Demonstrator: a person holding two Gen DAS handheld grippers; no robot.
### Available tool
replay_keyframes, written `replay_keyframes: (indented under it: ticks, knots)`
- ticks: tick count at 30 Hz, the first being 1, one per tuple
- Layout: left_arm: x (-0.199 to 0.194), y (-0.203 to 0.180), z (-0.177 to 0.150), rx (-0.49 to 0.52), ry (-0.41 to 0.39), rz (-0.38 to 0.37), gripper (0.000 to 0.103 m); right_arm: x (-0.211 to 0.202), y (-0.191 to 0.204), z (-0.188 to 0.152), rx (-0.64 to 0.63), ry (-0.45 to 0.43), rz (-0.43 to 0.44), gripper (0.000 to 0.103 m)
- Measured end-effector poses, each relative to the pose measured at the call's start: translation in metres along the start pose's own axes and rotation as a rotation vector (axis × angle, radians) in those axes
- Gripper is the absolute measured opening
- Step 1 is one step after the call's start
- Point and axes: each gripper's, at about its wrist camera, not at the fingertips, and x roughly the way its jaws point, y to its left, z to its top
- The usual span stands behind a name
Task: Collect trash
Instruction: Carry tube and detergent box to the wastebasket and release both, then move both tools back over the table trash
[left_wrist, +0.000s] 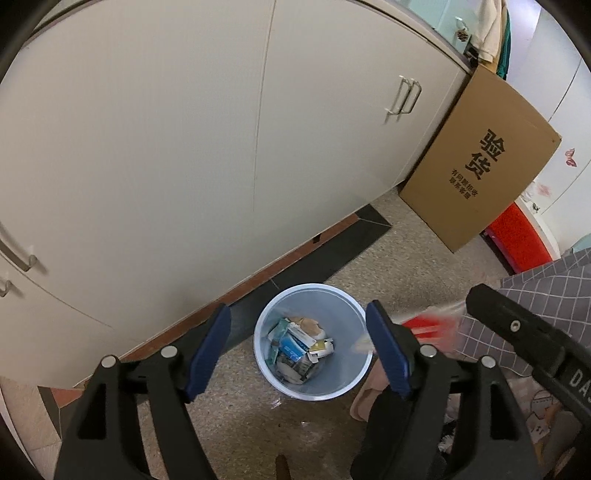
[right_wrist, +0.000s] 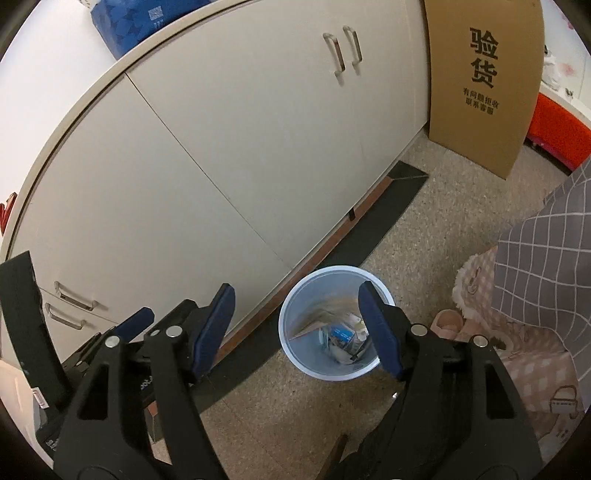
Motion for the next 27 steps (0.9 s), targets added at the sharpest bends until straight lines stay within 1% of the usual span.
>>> replay_keyframes:
  ticks: [6, 12, 17, 21, 27]
  knots:
    - [-0.003, -0.005, -0.001, 0.016, 0.004, -0.003, 0.075, -0.005, -0.007, -0.008, 0.005, 0.006, -0.018, 0.069]
    - [-0.017, -0.018, -0.002, 0.041, -0.002, -0.023, 0.076, -0.028, -0.013, -0.012, -0.002, -0.016, -0.041, 0.071]
    - [-0.038, -0.030, -0.006, 0.063, -0.029, -0.041, 0.077, -0.065, -0.024, -0.013, 0.008, -0.061, -0.040, 0.074]
    - [-0.059, -0.045, -0.010, 0.086, -0.056, -0.062, 0.077, -0.102, -0.034, -0.014, 0.020, -0.119, -0.033, 0.075]
    - [-0.098, -0.082, -0.016, 0.138, -0.108, -0.118, 0.080, -0.163, -0.055, -0.019, 0.028, -0.209, -0.034, 0.078]
